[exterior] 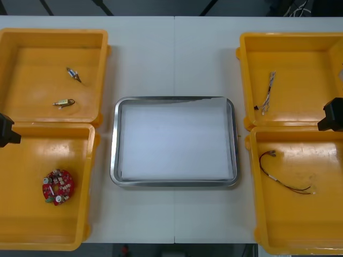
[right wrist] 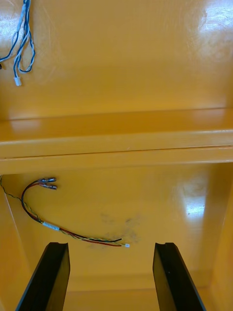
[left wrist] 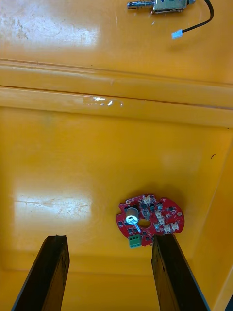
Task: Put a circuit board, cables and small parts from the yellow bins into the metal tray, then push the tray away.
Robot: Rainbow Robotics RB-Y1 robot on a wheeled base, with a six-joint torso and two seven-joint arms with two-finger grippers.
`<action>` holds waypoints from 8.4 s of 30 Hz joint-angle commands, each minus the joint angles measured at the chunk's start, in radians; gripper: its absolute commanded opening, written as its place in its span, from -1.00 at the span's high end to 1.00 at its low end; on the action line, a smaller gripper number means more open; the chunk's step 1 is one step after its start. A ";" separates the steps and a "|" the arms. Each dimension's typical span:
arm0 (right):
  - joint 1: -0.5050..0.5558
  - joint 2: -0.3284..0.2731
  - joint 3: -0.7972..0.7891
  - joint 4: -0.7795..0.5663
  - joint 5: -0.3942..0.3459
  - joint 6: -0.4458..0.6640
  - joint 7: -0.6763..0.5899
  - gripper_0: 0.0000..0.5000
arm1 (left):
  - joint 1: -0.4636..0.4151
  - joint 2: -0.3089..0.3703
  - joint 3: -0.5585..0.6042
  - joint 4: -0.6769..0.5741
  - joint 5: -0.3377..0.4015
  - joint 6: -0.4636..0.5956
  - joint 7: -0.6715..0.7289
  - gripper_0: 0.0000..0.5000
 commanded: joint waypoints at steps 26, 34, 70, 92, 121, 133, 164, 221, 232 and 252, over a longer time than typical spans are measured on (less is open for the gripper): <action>0.008 0.004 -0.025 -0.025 0.008 -0.004 0.025 -1.00 | 0.013 0.028 0.027 -0.016 -0.007 0.002 0.050 -1.00; 0.008 0.004 -0.025 -0.025 0.008 -0.004 0.025 -1.00 | 0.013 0.028 0.027 -0.016 -0.007 0.002 0.050 -1.00; 0.008 0.004 -0.025 -0.025 0.008 -0.004 0.025 -1.00 | 0.013 0.028 0.027 -0.016 -0.007 0.002 0.050 -1.00; 0.136 -0.002 0.013 -0.107 -0.018 -0.029 0.255 -1.00 | 0.059 0.017 0.028 -0.014 0.080 -0.029 -0.021 -1.00; 0.328 0.021 0.189 -0.142 0.046 -0.434 0.614 -1.00 | 0.233 -0.068 -0.012 -0.102 -0.174 -0.187 -0.007 -1.00; 0.339 0.022 0.275 -0.093 0.100 -0.553 0.608 -1.00 | 0.231 -0.068 -0.120 -0.071 -0.260 -0.314 0.024 -1.00; 0.370 0.062 0.349 -0.082 0.232 -0.590 0.565 -1.00 | 0.224 -0.045 -0.387 -0.068 -0.627 -0.532 0.010 -1.00; 0.339 0.073 0.028 -0.357 0.089 -0.161 0.543 1.00 | 0.133 -0.035 -0.522 0.000 -0.705 -0.638 -0.078 -1.00; 0.204 0.073 -0.065 -0.361 -0.046 0.045 0.526 1.00 | 0.130 -0.041 -0.530 0.000 -0.789 -0.639 -0.108 -1.00; -0.032 0.073 -0.067 -0.268 -0.162 0.135 0.479 1.00 | 0.130 -0.041 -0.550 0.004 -0.834 -0.649 -0.174 -1.00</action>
